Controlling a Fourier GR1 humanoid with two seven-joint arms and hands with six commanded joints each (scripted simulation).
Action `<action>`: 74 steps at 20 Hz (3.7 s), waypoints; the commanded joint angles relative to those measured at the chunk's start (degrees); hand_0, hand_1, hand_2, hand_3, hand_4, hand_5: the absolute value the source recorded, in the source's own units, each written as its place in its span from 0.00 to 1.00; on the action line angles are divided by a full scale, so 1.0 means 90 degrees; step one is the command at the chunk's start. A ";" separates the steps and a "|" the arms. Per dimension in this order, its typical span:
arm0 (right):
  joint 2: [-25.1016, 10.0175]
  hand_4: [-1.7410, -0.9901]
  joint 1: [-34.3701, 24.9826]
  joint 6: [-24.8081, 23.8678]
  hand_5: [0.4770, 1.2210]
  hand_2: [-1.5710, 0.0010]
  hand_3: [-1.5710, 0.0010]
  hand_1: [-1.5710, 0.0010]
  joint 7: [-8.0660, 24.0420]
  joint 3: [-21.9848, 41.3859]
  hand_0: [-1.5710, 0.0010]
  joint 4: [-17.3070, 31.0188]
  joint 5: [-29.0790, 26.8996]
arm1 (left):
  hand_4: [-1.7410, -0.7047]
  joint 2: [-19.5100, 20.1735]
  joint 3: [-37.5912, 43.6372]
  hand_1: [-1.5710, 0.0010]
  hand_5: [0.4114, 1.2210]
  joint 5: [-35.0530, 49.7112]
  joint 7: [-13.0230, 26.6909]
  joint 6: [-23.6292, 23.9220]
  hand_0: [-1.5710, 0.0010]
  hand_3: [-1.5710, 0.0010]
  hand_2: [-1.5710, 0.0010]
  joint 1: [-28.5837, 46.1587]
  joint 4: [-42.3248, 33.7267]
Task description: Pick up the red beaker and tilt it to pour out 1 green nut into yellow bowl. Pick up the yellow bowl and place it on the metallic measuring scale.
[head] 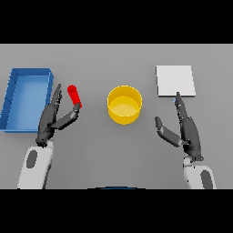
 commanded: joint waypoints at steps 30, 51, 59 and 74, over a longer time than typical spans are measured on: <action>-0.0005 0.70 -0.0076 -0.0059 0.27 1.00 1.00 1.00 0.0048 -0.0021 1.00 0.0036 0.0080 | 0.10 -0.0402 0.0910 0.13 0.88 -0.0176 -0.2111 0.0941 0.13 0.19 0.13 -0.2708 0.3860; -0.0058 0.87 -0.0040 -0.0167 0.27 1.00 1.00 1.00 -0.0115 0.0106 1.00 0.0030 0.0432 | 0.00 0.0930 -0.1604 0.00 0.91 -0.2941 0.0187 0.0046 0.00 0.01 0.00 -0.3662 0.2337; -0.0050 0.90 0.0055 -0.0214 0.28 1.00 1.00 1.00 -0.0207 0.0169 1.00 -0.0015 0.0559 | 0.09 0.1283 -0.3379 0.00 0.98 -0.4653 0.0203 -0.1243 0.00 0.00 0.00 -0.5144 0.3264; -0.0037 0.91 -0.0044 -0.0025 0.29 1.00 1.00 1.00 -0.0127 0.0140 1.00 0.0111 0.0339 | 0.01 0.1067 -0.5599 0.00 1.00 -0.6266 0.0006 -0.2008 0.00 0.00 0.00 -0.6748 0.4518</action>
